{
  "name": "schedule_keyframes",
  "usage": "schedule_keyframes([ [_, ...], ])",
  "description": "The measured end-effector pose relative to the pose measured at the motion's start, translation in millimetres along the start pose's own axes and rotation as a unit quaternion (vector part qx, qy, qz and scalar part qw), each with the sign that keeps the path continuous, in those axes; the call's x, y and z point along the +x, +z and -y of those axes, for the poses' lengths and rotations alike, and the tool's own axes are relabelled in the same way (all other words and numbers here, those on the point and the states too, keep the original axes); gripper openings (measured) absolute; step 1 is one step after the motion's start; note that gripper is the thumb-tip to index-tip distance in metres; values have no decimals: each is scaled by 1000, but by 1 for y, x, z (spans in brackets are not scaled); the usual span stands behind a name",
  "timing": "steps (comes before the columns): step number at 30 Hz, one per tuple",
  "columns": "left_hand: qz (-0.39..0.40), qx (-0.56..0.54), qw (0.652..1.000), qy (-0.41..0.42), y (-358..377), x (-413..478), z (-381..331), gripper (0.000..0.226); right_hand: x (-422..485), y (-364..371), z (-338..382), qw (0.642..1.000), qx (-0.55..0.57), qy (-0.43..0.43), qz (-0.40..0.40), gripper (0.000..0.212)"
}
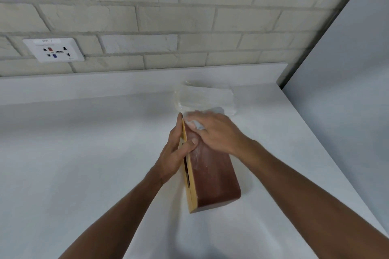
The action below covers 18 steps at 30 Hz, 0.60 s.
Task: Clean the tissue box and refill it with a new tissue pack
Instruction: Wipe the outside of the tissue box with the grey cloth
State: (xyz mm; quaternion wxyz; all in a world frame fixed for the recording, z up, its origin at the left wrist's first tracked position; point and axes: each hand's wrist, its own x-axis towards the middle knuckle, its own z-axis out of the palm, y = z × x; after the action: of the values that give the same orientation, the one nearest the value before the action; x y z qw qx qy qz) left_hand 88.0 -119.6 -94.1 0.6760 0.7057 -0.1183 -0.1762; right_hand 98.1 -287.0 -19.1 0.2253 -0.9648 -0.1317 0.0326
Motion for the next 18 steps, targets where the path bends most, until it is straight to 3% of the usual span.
schedule_keyframes([
  [3, 2, 17, 1000, 19, 0, -1, 0, 66, -3, 4, 1, 999, 0, -35, 10, 39],
  [6, -12, 2, 1000, 13, 0, -3, -1, 82, -1, -16, -25, 999, 6, 37, 13, 39],
  [8, -14, -2, 1000, 11, 2, -3, -1, 80, 2, -15, -23, 998, -5, 61, 23, 40],
  [13, 6, 19, 1000, 23, 3, -3, -4, 65, 1, -3, -6, 999, 21, -2, 35, 38],
  [18, -20, 49, 998, -28, 1, -2, 2, 89, -16, -18, -42, 997, 41, 57, 33, 42],
])
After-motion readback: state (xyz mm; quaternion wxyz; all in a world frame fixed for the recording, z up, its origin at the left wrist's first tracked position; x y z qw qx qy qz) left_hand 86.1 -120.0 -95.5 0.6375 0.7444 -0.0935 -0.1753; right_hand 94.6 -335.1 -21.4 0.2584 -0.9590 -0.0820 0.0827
